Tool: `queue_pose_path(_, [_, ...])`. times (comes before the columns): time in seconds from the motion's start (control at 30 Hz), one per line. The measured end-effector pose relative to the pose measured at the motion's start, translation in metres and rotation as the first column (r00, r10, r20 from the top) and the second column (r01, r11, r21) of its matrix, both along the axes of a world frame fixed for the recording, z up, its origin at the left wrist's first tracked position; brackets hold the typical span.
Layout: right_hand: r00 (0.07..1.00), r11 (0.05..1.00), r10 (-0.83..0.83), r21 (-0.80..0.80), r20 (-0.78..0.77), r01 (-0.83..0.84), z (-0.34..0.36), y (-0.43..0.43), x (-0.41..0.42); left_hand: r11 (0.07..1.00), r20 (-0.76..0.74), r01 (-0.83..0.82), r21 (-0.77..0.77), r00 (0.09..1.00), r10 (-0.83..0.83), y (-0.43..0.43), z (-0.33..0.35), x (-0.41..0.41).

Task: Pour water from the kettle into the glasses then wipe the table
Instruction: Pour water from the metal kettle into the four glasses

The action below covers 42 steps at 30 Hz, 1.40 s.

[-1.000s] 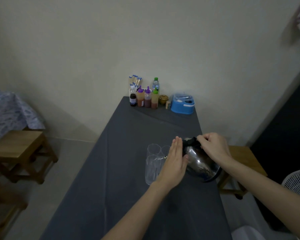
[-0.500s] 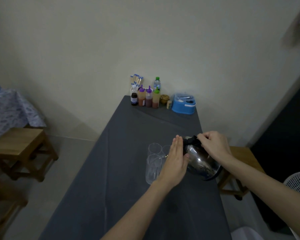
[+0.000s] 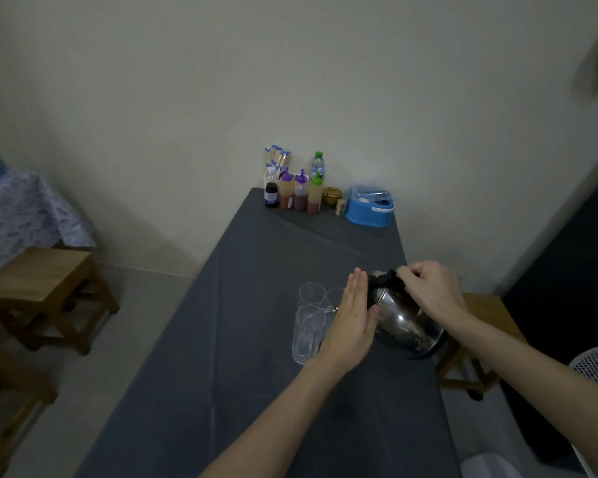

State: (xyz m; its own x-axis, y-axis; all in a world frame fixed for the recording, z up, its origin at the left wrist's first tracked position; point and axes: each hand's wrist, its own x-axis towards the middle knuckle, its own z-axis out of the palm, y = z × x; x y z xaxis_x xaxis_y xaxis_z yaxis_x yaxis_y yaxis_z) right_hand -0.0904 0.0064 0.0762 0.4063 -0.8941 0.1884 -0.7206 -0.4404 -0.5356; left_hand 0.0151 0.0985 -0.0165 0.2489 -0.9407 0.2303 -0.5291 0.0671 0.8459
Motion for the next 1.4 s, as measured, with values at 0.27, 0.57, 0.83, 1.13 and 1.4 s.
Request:
queue_pose_path(0.27, [1.000, 1.000, 0.008, -0.001, 0.002, -0.008, -0.001, 0.002, 0.000, 1.000, -0.014, 0.007, 0.001, 1.000, -0.007, 0.003, -0.001, 0.002])
queue_pose_path(0.57, [1.000, 1.000, 0.011, -0.003, -0.002, -0.011, 0.001, 0.004, 0.001, 1.000, -0.005, 0.004, -0.011, 1.000, -0.004, 0.002, 0.000, 0.003])
queue_pose_path(0.83, [1.000, 1.000, 0.012, -0.025, -0.003, -0.012, 0.002, 0.002, 0.000, 1.000, -0.007, 0.009, -0.016, 1.000, -0.009, 0.002, 0.002, 0.003])
queue_pose_path(1.13, [0.999, 0.999, -0.019, -0.045, 0.034, 0.021, -0.004, -0.002, -0.002, 1.000, 0.020, 0.012, -0.019, 1.000, -0.011, 0.001, 0.003, 0.005])
queue_pose_path(1.4, [0.976, 0.996, -0.086, 0.055, 0.199, 0.077, -0.022, -0.003, -0.012, 0.999, 0.080, 0.048, -0.004, 0.996, -0.047, -0.003, 0.007, 0.004])
